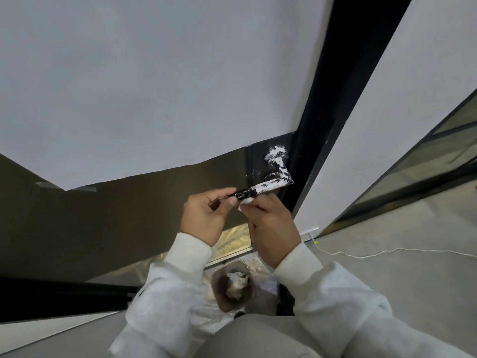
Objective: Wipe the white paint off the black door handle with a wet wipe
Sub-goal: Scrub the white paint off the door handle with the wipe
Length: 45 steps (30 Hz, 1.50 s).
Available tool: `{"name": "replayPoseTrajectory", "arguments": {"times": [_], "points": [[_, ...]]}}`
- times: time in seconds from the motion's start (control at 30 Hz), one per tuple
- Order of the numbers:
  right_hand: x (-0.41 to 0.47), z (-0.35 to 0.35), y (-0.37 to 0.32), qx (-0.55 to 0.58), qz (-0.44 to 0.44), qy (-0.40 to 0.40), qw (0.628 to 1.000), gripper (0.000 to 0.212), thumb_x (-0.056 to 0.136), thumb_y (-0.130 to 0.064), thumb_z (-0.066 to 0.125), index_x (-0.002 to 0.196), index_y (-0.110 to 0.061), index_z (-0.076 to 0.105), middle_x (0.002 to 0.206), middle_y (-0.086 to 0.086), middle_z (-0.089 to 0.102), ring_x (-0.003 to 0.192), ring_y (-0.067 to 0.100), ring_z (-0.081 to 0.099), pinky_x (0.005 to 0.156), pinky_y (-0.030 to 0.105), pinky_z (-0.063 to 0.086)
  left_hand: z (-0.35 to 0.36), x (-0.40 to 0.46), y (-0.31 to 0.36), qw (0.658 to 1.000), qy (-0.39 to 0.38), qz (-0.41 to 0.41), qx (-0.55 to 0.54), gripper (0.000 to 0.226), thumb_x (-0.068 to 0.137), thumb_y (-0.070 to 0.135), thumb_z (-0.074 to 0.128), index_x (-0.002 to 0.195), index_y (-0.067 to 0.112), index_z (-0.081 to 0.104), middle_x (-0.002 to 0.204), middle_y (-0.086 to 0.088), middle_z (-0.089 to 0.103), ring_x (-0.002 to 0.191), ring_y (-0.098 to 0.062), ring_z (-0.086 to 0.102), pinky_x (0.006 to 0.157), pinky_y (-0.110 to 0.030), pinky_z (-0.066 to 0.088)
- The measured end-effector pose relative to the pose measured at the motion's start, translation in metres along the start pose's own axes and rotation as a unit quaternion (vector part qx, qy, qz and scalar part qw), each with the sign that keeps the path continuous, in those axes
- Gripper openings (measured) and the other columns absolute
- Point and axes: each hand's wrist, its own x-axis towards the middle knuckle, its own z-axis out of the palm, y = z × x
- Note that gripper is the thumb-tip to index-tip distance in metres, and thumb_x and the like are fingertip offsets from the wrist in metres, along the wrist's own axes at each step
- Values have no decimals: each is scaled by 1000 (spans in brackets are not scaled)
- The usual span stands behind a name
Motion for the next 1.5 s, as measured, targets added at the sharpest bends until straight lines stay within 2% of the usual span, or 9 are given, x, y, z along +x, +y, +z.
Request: {"name": "replayPoseTrajectory", "arguments": {"times": [0.23,0.53,0.83,0.93,1.07,1.2,1.33,1.43,1.5], "points": [[9,-11,-8,7,16,31,999,32,76,12,72,105,2,72,102,17,64,91,35,59,76,38,55,-9,4,-1,999,-53,6,0,28,86,11,70,108,28,76,93,8,79,93,-13,74,92,-43,57],[7,-3,-4,8,4,3,1000,23,80,6,72,102,-1,75,86,11,64,78,33,59,66,39,55,-8,1,3,999,-40,3,11,31,84,6,75,104,29,77,83,5,74,80,-12,69,82,-28,55],[23,5,-19,-10,-54,-48,997,30,85,5,53,106,-1,73,108,15,67,89,34,56,70,41,54,-13,0,3,997,-45,-8,-67,48,78,-17,69,110,19,70,95,-1,77,92,-14,74,86,-28,55],[14,-2,-11,-4,-68,-47,997,25,81,10,63,102,1,73,105,14,67,89,33,57,76,38,52,-13,-3,3,994,-46,-27,-93,49,82,-21,61,118,11,67,100,-5,78,96,-19,74,88,-30,56],[18,-6,-8,31,12,-18,999,30,95,-11,46,101,0,73,105,11,66,95,26,58,77,37,54,-13,-5,5,982,-32,-88,-163,41,90,-19,52,119,7,65,96,-5,79,90,-24,75,84,-30,59],[18,0,-17,32,-48,-53,997,22,96,-9,54,99,2,71,103,12,65,92,29,55,71,40,53,-12,-1,4,983,-1,-111,-146,27,90,-12,60,109,4,71,88,-6,79,81,-20,75,82,-39,61],[7,-6,-10,52,-49,-64,995,20,83,5,65,101,0,72,103,12,64,94,31,58,75,39,55,-10,-1,4,995,22,-94,1,13,86,18,76,73,22,76,64,2,75,63,-19,72,85,-55,57],[12,-11,-6,48,-43,-39,997,24,84,5,61,105,1,72,105,12,65,96,29,56,80,34,52,-8,4,-4,977,27,-94,192,50,90,56,58,61,17,69,54,1,68,61,-23,67,103,-52,42],[16,-9,-9,48,-47,-42,997,24,87,2,56,106,1,71,106,13,65,95,30,55,80,34,51,-6,5,-4,982,19,-109,151,52,93,58,49,70,18,72,60,0,71,66,-26,69,100,-51,47]]}}
